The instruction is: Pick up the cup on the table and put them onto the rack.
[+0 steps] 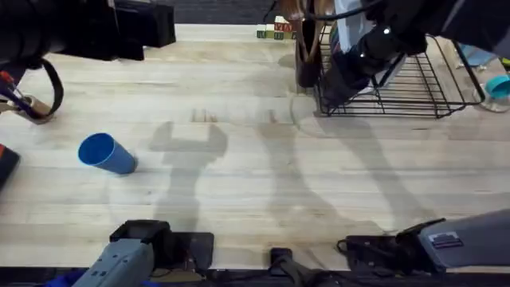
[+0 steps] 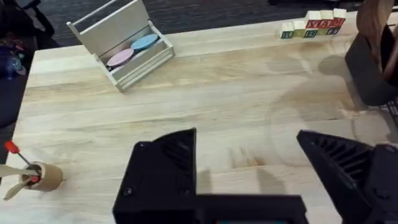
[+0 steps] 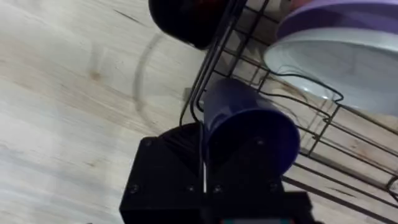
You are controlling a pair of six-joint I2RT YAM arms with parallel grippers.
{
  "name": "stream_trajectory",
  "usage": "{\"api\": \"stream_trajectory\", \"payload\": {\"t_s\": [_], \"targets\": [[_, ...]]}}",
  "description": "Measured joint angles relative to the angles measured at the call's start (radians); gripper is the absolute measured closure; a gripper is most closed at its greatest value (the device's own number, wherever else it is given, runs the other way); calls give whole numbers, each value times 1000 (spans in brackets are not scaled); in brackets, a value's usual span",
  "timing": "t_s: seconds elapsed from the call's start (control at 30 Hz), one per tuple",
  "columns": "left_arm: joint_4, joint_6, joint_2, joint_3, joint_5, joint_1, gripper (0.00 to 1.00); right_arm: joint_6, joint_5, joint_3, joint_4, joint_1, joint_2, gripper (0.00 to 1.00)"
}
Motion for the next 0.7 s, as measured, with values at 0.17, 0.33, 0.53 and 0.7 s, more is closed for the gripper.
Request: {"api": "stream_trajectory", "payload": {"t_s": [0.17, 0.33, 0.53, 0.7], "targets": [[0, 0, 0, 0, 0, 0, 7, 0, 0, 0, 9, 0, 20, 969], [0, 0, 0, 0, 0, 0, 7, 0, 0, 0, 22, 0, 45, 968], [0, 0, 0, 0, 0, 0, 7, 0, 2, 1, 28, 0, 59, 968], [0, 0, 0, 0, 0, 0, 7, 0, 1, 2, 28, 0, 59, 951]]}}
